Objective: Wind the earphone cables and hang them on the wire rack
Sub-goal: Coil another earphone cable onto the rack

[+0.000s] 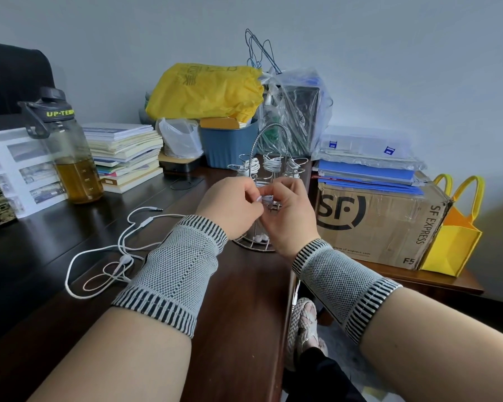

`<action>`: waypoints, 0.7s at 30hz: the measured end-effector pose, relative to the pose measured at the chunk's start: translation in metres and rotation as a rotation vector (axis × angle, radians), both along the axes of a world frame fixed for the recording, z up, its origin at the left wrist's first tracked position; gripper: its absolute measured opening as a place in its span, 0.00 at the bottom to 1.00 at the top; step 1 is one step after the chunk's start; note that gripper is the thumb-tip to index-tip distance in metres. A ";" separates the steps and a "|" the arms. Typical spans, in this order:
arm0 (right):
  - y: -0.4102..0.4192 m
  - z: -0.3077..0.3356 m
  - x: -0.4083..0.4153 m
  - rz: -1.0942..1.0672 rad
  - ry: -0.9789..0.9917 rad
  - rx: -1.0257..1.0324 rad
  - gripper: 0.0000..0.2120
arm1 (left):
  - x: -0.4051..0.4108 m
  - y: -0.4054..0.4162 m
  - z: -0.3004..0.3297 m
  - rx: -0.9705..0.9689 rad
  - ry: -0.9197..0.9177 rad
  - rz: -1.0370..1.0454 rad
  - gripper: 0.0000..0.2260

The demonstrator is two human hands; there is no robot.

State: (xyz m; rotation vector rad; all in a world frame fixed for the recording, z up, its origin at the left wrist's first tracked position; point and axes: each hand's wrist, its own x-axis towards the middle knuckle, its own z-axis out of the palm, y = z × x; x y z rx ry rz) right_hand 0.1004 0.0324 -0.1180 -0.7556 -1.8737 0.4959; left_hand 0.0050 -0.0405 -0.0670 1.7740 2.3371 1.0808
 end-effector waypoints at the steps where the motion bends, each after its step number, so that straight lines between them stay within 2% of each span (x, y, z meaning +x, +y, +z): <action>1: 0.000 0.001 0.000 -0.006 -0.015 -0.004 0.06 | 0.000 0.000 0.001 0.025 -0.016 0.012 0.07; 11: -0.001 0.014 0.003 -0.051 0.002 -0.080 0.05 | 0.000 -0.004 0.011 0.202 -0.277 0.049 0.08; 15: 0.003 0.016 0.003 -0.031 0.103 -0.230 0.05 | -0.001 -0.002 0.008 0.236 -0.337 -0.046 0.08; 18: 0.005 0.018 0.003 -0.015 0.142 -0.278 0.09 | 0.000 -0.003 0.008 0.246 -0.387 -0.128 0.06; 21: 0.004 0.021 0.003 0.000 0.195 -0.332 0.15 | -0.002 -0.002 0.009 0.322 -0.545 -0.151 0.07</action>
